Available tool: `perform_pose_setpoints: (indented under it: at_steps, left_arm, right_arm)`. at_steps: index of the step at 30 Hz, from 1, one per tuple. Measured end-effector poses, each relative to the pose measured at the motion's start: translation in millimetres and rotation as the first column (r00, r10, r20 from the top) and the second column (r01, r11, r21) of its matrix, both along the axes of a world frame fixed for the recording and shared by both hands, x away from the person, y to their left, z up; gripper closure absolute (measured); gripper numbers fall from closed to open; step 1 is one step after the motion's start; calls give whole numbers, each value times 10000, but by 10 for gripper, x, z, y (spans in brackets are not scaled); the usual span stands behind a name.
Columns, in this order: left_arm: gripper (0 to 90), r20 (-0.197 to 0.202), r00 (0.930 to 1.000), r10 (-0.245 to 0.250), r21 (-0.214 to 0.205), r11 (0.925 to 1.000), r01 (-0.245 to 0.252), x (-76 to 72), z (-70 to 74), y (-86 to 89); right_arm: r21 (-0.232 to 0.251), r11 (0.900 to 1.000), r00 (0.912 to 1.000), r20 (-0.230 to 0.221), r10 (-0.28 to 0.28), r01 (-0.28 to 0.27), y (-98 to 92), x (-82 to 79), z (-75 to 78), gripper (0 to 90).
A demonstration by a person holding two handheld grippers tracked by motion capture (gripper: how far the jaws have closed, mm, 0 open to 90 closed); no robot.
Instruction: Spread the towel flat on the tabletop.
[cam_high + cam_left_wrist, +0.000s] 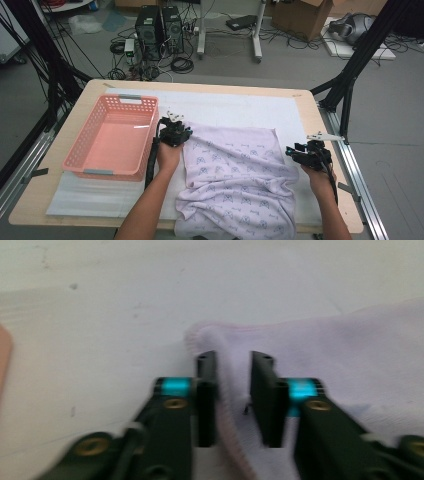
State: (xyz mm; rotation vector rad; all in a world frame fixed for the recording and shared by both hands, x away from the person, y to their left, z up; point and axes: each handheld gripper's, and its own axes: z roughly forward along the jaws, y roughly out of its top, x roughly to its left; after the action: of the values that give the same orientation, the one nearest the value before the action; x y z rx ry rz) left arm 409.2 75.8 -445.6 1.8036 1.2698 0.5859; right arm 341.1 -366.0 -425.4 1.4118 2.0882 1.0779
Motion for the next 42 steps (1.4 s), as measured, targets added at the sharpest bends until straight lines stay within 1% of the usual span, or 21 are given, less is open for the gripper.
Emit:
perform_pose_setpoints:
  at_steps: [2,3,5,9,11,12,14,15,18,19,20,21,23,27,29,32,35,37,40,41,42]
  left_arm:
    - [476,-33,9998,-215,-115,9997,214,-16,13,-29]
    - [469,-68,9993,-376,-169,9992,375,-27,21,-35]
    - [461,-57,9985,-545,-116,9984,545,-47,39,-38]
    - [445,-263,9965,-796,-470,9958,783,-68,58,-9]
    - [443,-413,9938,-1028,-511,9936,1007,-77,56,5]
    - [439,-438,9930,-1098,-525,9928,1075,-79,49,5]
    - [437,-635,9902,-1240,-538,9912,1207,-83,37,2]
    - [433,-706,9890,-1302,-521,9906,1267,-87,36,3]
    - [422,-772,9866,-1439,-606,9884,1395,-108,53,1]
    - [421,-734,9865,-1464,-640,9878,1418,-122,64,8]
    - [416,-732,9853,-1542,-828,9855,1481,-133,66,11]
    - [412,-675,9841,-1644,-941,9830,1577,-153,62,10]
    - [414,-770,9774,-1967,-1020,9768,1885,-184,53,-24]
    - [418,-846,9582,-2734,-1239,9570,2621,-288,32,-145]
    - [425,-805,9511,-2981,-1180,9504,2879,-340,14,-219]
    - [421,-1131,9368,-3312,-851,9426,3230,-381,-52,-333]
    - [430,-793,9505,-3004,26,9534,3016,-432,-56,-420]
    - [561,-588,9610,-2701,572,9602,2733,-437,-52,-425]
    - [823,-822,9638,-2536,-201,9673,2528,-358,-58,-359]
    - [834,-1005,9659,-2387,-442,9709,2353,-320,-52,-337]
    - [840,-845,9743,-2089,-297,9779,2071,-294,-46,-320]
  right_arm:
    - [435,9989,9998,-69,203,-200,54,51,-14,488]
    - [491,9980,9991,-140,410,-403,92,84,-22,487]
    - [209,9968,9967,-213,777,-773,181,158,-54,487]
    - [-448,9932,9907,-896,1028,-1071,341,342,-181,504]
    - [-953,9860,9893,-641,1314,-1372,388,386,-181,712]
    - [-991,9779,9814,-735,1774,-1842,405,429,-165,851]
    - [-2023,9607,9817,-398,1860,-1902,448,495,-146,867]
    - [-2363,9582,9868,-215,1608,-1613,447,551,-145,871]
    - [-2631,9648,9987,469,184,-55,347,702,-129,873]
    - [-2628,9625,9951,873,-458,673,297,727,-111,872]
    - [-2663,9519,9842,1300,-1202,1514,242,739,-92,872]
    - [-2509,9472,9758,1390,-1690,1997,204,744,-88,871]
    - [-2014,9535,9723,1124,-2051,2244,146,744,-86,841]
    - [-1405,9708,9777,1078,-1802,1945,130,661,0,654]
    - [-1029,9777,9779,1209,-1705,1832,101,581,68,622]
    - [-245,9877,9817,1165,-1503,1542,38,435,154,596]
    - [132,9951,9893,1070,-988,980,-6,240,191,578]
    - [448,9965,9919,1022,-752,710,-40,97,189,573]
    - [702,9972,9959,836,-334,275,-71,-82,141,552]
    - [853,9963,9972,724,-168,106,-73,-135,116,533]
    - [1075,9941,9978,655,94,-164,-78,-185,89,512]
